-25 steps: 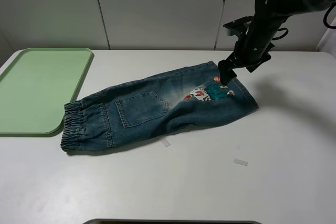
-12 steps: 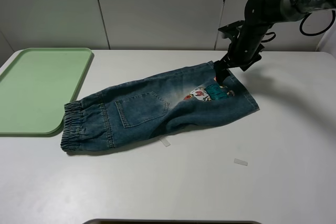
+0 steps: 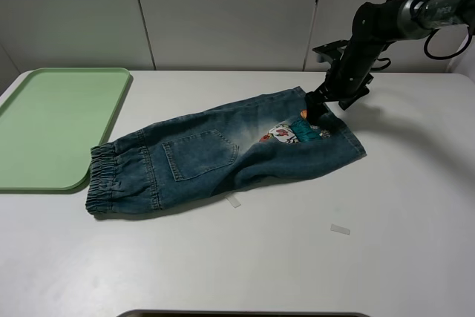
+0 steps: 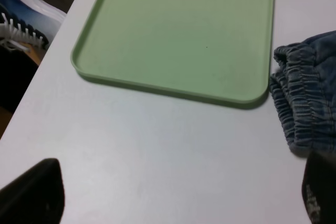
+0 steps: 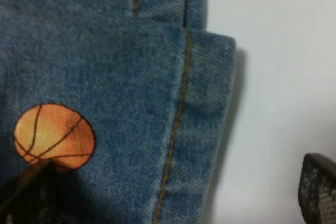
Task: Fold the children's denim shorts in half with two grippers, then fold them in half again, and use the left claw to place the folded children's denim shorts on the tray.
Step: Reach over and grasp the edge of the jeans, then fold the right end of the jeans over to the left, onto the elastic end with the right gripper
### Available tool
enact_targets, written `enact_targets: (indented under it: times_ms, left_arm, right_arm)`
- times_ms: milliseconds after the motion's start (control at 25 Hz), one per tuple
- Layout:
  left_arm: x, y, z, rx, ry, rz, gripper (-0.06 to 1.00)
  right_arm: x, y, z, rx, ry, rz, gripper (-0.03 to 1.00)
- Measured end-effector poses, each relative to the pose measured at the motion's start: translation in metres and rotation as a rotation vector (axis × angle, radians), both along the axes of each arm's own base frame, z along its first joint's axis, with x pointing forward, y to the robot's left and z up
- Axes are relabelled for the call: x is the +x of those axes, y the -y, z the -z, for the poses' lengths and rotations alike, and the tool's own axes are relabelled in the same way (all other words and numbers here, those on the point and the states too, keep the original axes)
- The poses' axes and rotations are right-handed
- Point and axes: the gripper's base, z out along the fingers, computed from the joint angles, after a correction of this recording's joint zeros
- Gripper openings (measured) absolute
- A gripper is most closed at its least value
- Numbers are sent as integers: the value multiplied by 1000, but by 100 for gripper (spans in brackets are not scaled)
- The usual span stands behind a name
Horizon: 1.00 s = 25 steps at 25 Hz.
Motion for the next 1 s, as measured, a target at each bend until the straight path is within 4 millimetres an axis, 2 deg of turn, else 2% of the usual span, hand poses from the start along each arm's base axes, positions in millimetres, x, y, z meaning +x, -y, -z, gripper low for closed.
enact_targets:
  times_ms: [440,520,680,720,800,840,1000]
  left_arm:
    - [0,0,0,0,0,0,88]
    - [0,0,0,1,0,0,88]
    - [0,0,0,1,0,0,88]
    - [0,0,0,1,0,0,88]
    - [0,0,0,1,0,0,88]
    - [0,0,0,1,0,0,88]
    - [0,0,0,1,0,0,88]
  right_arm:
    - [0,-2,4,26,-14,-32,69]
    - [1,-3,5,30,-15,-32,60]
    - [0,-5,6,43,-20,-27,35]
    - [0,-6,6,56,-27,-20,20]
    - [-1,-6,6,61,-32,-17,4]
    - [-1,-7,6,62,-32,-17,1]
    - [-1,-7,6,61,-33,-23,1]
